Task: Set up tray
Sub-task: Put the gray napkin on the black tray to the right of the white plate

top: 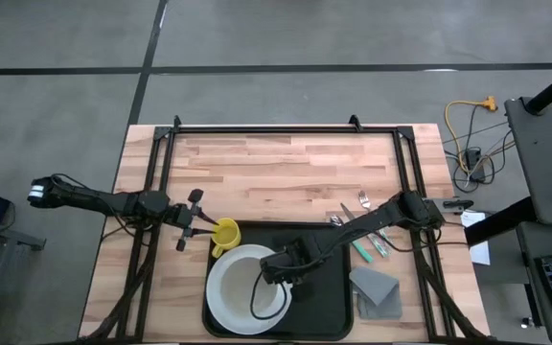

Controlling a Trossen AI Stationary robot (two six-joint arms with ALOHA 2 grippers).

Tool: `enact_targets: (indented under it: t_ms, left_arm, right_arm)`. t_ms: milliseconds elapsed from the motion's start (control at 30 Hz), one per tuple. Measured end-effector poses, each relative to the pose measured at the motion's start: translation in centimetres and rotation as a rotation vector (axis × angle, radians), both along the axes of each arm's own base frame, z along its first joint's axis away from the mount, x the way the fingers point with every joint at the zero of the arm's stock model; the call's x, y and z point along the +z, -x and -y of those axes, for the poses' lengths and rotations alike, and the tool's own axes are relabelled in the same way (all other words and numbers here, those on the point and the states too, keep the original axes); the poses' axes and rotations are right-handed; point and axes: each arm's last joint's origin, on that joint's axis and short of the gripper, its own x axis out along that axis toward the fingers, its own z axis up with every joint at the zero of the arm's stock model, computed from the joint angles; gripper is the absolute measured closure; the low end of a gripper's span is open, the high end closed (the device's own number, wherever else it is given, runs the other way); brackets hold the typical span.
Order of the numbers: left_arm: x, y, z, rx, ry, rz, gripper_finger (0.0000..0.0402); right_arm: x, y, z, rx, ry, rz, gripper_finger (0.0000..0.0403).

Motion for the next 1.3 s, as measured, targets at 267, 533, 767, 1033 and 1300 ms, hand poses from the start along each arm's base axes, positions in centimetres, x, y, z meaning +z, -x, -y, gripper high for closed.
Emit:
enact_targets:
  t_ms: [267,533,767,1033,1300]
  left_arm:
    - [0.0,0.0,0.0,0.0,0.0,0.0,0.0307]
    - [0.0,0.0,0.0,0.0,0.0,-0.001,0.0307]
    - [0.0,0.0,0.0,0.0,0.0,-0.001,0.0307]
    - [0.0,0.0,0.0,0.0,0.0,-0.001,0.0307]
    - [0.0,0.0,0.0,0.0,0.0,-0.001,0.0307]
  right_arm:
    - [0.6,0.8,1.7,-0.07,0.072,0.008,0.0315]
    - [2.8,5.5,4.4,-0.188,0.03,0.1,0.033]
    - [5.4,10.8,6.0,-0.419,-0.132,0.234,0.0334]
    - [5.2,13.0,5.7,-0.562,-0.255,0.274,0.0321]
    - [4.7,13.3,4.2,-0.589,-0.288,0.244,0.0318]
